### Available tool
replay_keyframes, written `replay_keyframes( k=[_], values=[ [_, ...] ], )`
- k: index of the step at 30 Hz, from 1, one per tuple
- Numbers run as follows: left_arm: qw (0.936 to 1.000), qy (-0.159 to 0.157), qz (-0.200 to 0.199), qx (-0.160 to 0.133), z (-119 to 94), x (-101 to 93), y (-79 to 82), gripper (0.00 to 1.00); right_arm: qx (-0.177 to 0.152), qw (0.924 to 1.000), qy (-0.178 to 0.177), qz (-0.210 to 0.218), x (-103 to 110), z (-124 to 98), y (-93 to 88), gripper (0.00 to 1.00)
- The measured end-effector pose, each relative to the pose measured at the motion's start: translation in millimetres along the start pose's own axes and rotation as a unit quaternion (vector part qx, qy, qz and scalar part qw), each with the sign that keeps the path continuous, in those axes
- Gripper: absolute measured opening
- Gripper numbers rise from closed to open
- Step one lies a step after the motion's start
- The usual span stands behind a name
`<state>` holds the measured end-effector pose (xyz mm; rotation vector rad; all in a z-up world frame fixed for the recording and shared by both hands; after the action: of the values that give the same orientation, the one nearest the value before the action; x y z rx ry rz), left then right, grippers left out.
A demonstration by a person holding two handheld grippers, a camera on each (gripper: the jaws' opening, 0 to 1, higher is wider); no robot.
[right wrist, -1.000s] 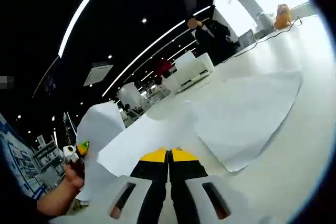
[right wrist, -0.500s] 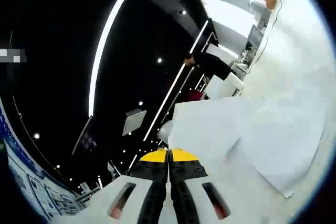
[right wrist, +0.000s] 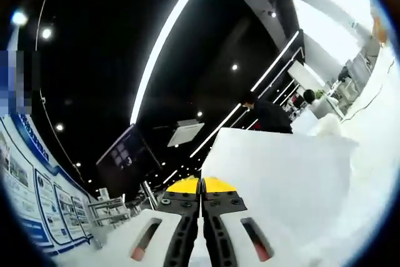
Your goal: Organize the stack of printing papers by aligning and flattening the scattered papers on the table
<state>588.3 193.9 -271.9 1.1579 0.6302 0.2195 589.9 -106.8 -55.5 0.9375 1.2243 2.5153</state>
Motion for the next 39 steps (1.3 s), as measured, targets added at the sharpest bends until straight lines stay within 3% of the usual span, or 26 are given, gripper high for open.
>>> replay_keyframes(
  k=[5,10,12,14,17,22,26,28,30,33,39],
  values=[
    [0.9999,-0.001,-0.013,0.001,0.1,0.5,-0.1,0.07,0.001,0.9997,0.024,-0.007,9.6,32.3,7.4,0.0],
    [0.9997,-0.003,-0.023,0.003,0.3,1.4,-0.4,0.08,-0.005,0.9966,0.079,-0.022,35.3,52.3,9.2,0.0],
    [0.9996,-0.003,-0.027,0.003,0.3,2.0,-0.6,0.08,-0.01,0.9928,0.117,-0.02,45.3,59.5,7.9,0.0],
    [0.9995,-0.003,-0.03,0.002,-0.2,2.2,-0.5,0.08,0.001,0.9837,0.178,-0.027,66.2,61.6,-6.1,0.0],
    [0.9991,-0.003,-0.042,-0.007,-2.1,4.5,1.2,0.08,0.005,0.9726,0.229,-0.039,84.5,51.5,-21.1,0.0],
    [0.998,-0.001,-0.058,-0.025,-4.5,6.6,3.9,0.07,0.004,0.964,0.265,-0.02,83.1,15.7,-50.6,0.0],
    [0.9946,0.0,-0.088,-0.055,-8.8,10.7,8.8,0.07,0.027,0.9659,0.255,-0.038,67.7,-25.7,-87.0,0.0],
    [0.9932,-0.002,-0.098,-0.062,-9.9,12.1,9.9,0.07,0.043,0.9726,0.217,-0.073,54.6,-52.2,-113.3,0.0],
    [0.9925,-0.001,-0.103,-0.065,-9.8,12.3,10.3,0.07,0.043,0.9785,0.186,-0.078,37.9,-68.2,-126.2,0.0],
    [0.9922,0.001,-0.106,-0.065,-9.5,12.3,10.4,0.07,0.063,0.9833,0.143,-0.093,17.9,-87.8,-149.3,0.0],
    [0.9898,0.006,-0.119,-0.078,-11.4,14.8,11.4,0.07,0.06,0.9888,0.073,-0.116,-1.9,-110.8,-172.6,0.0]
  ],
)
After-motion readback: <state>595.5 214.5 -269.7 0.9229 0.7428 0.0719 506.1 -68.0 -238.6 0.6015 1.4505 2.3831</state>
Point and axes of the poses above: the point that each gripper's makers call its tool centre point, and the gripper's own axes: z roughly forward along the fingers, x roughly to its left, y roughly out of its top, the point moved 8 cm from there along -z, roughly backward along the fingers, and after that the axes turned 5 degrees about y, right-handed, at the moved point
